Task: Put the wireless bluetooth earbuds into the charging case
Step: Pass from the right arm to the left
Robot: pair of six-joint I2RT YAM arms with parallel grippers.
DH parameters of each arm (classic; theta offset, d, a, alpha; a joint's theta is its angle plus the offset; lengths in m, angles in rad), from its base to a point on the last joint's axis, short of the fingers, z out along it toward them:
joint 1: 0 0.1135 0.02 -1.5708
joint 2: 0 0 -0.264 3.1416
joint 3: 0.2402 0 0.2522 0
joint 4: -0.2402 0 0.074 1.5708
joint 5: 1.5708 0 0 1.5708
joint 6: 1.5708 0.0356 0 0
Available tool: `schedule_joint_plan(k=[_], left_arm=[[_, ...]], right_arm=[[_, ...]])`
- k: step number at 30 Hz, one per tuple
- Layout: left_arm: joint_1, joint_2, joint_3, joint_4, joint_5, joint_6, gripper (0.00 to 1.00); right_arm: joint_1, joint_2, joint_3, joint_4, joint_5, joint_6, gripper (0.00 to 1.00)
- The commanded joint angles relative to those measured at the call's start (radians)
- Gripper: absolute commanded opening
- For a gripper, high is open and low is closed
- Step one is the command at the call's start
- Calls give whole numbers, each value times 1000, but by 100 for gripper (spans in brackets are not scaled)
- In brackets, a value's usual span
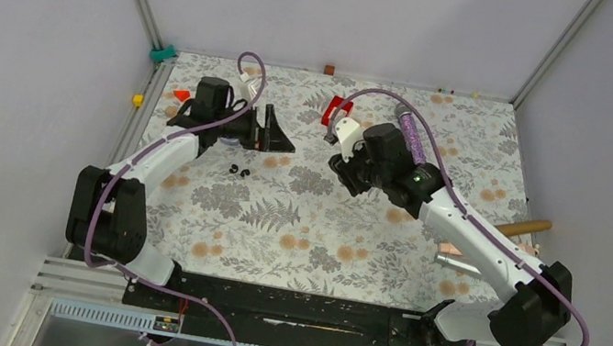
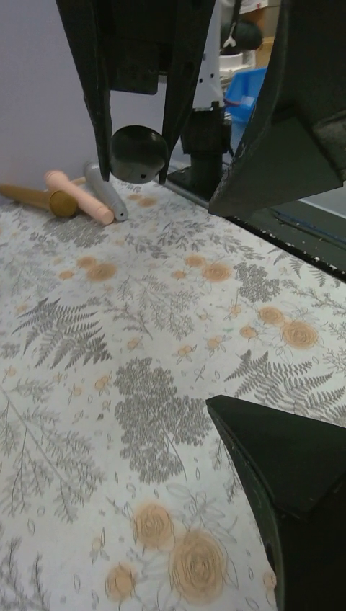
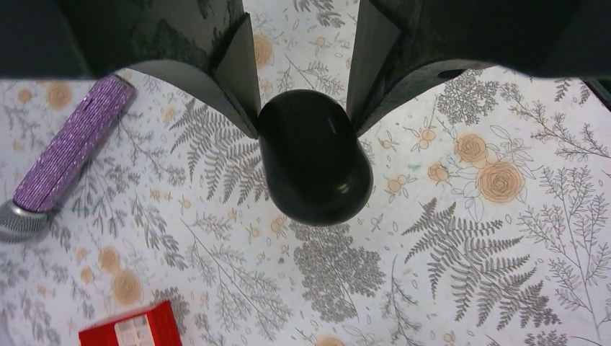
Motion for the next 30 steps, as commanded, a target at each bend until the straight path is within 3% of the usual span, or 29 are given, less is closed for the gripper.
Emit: schedule_joint_plan(k=[1, 19, 30], left_arm=[[-40, -46, -17, 94, 119, -30, 99], [-168, -5, -3, 122, 158, -26, 97], [-219, 35, -4, 115, 143, -1, 86]], right_arm=[[56, -4, 19, 99, 66, -62, 33], [132, 9, -67, 160, 124, -89, 33], [195, 24, -54, 154, 113, -74, 34]])
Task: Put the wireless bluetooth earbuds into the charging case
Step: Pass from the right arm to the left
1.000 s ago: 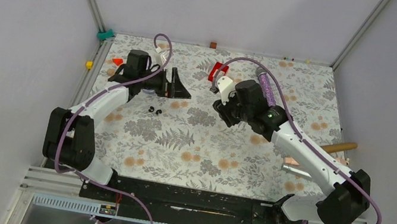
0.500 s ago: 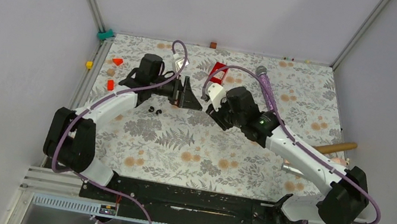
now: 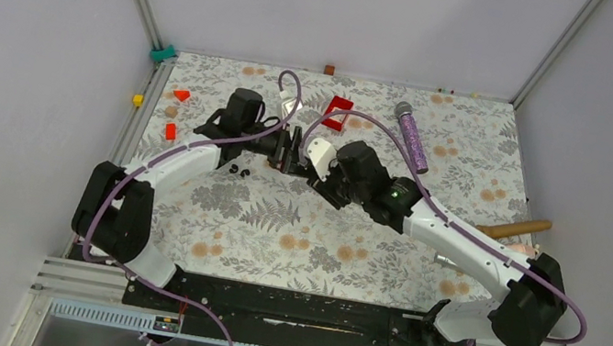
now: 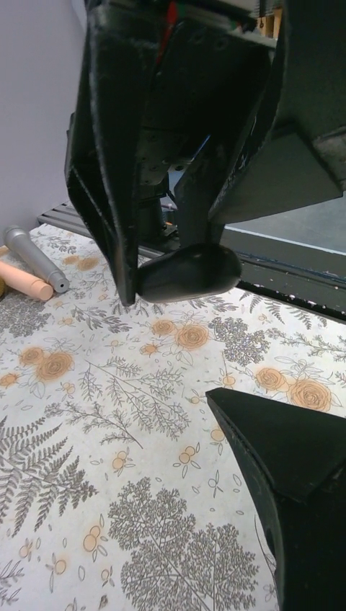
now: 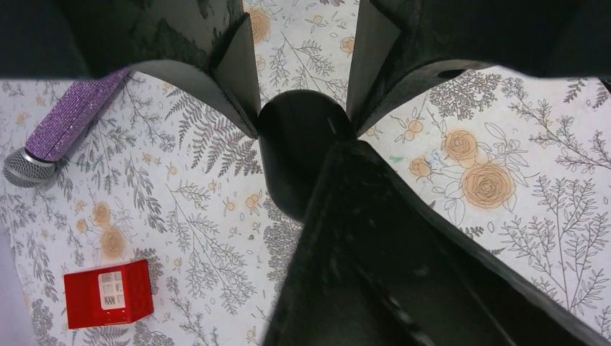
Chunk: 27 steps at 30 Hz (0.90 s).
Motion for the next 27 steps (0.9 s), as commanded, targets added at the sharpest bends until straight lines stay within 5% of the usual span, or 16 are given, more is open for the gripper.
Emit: schedule_joint_plan(k=[1, 19, 27], left_arm=[[-22, 24, 13, 40, 18, 28, 83], [-77, 65, 46, -19, 47, 87, 41], [-78, 64, 56, -34, 66, 101, 8]], right_arm=[[31, 11, 16, 42, 14, 3, 34], [64, 39, 5, 83, 83, -18, 37], [69, 36, 6, 91, 107, -21, 44]])
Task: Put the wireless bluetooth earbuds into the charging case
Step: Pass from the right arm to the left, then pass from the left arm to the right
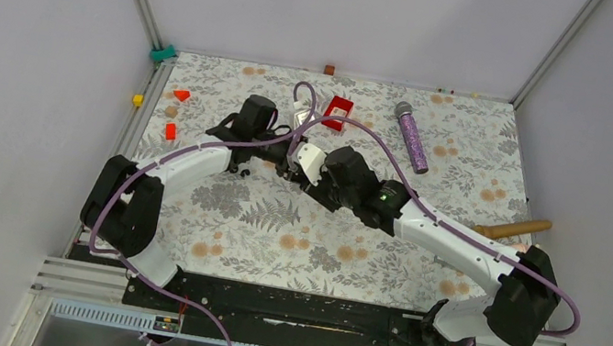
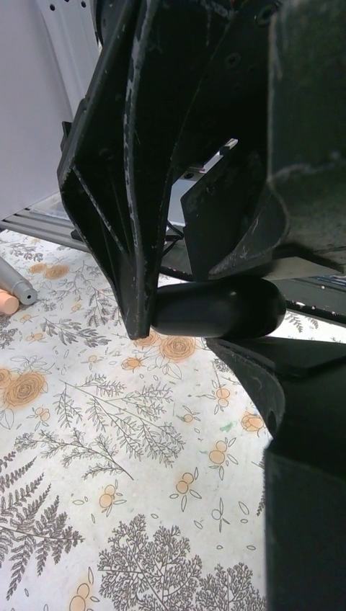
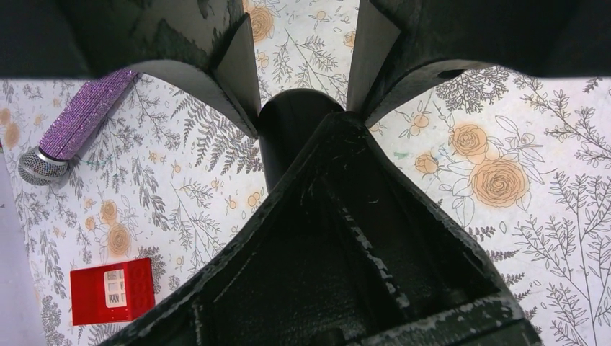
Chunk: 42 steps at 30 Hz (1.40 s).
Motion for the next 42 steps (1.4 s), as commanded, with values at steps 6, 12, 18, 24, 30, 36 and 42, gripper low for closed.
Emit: schedule_joint_plan(k=[6, 12, 18, 24, 30, 36, 42], left_arm=[[-6, -13, 63, -38, 34, 78, 1], [-4, -53, 95, -132, 28, 172, 1], [-5, -98, 108, -180, 57, 234, 1], [-6, -135, 113, -231, 100, 319, 1], [-39, -148, 116, -285, 111, 397, 3], [-109, -150, 146, -405, 100, 526, 1], [-149, -173, 154, -449, 92, 591, 0]], right_arm=[[7, -16, 22, 54, 53, -5, 68], [-1, -142, 13, -53, -86, -59, 100], [-150, -263, 40, -178, -481, -11, 99], [-298, -251, 47, -189, -799, 116, 97], [-316, -144, 70, -190, -949, 179, 87], [-335, -130, 72, -191, -1010, 181, 84], [-356, -156, 46, -191, -1064, 171, 80]])
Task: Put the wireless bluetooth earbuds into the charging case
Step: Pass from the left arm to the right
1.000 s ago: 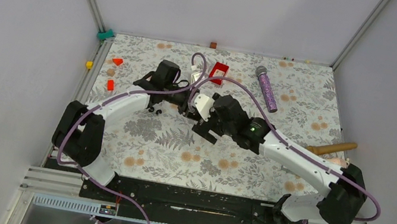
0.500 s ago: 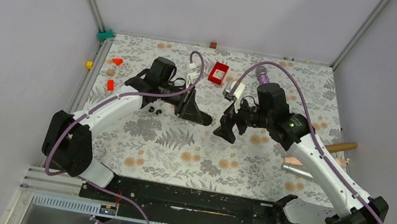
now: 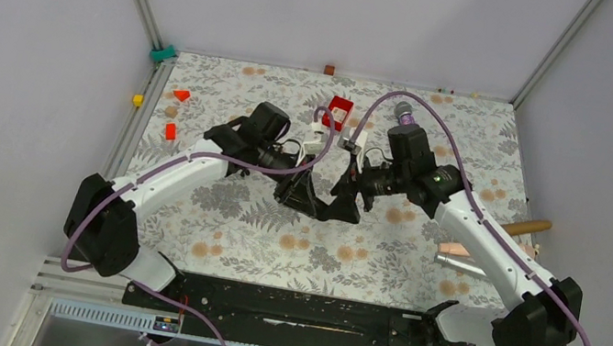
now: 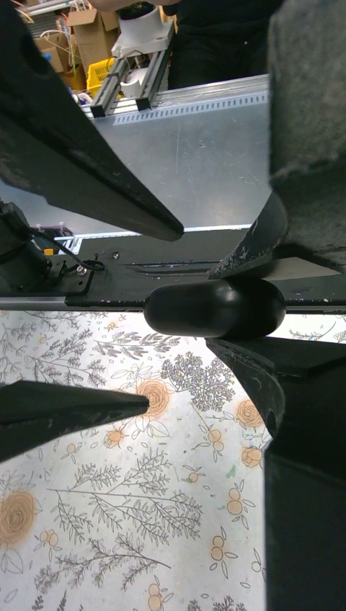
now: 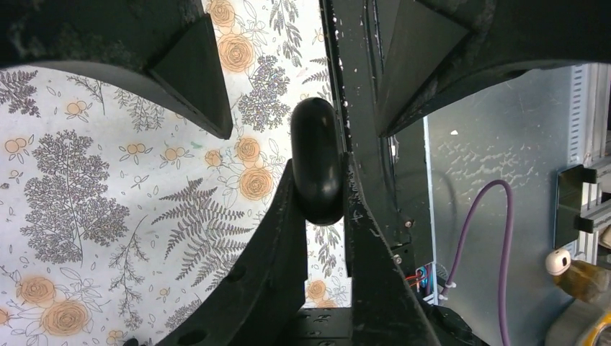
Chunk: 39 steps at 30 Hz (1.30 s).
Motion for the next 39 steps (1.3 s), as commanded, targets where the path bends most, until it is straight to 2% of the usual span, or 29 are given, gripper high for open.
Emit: schedule_joint_plan(k=[1, 6, 11, 31, 39], left_arm=[[-21, -54, 45, -33, 21, 86, 0], [-29, -57, 48, -33, 9, 85, 0], [-32, -60, 49, -33, 7, 85, 0], [-55, -40, 48, -33, -7, 88, 0], [-57, -42, 50, -33, -13, 88, 0]], right_arm=[[-14, -36, 17, -2, -93, 5, 78], [-15, 10, 41, -83, -187, -52, 70], [-14, 47, 56, -130, -176, -83, 67], [-14, 60, 44, -94, -198, -56, 53], [-13, 66, 38, -88, -204, -53, 43]])
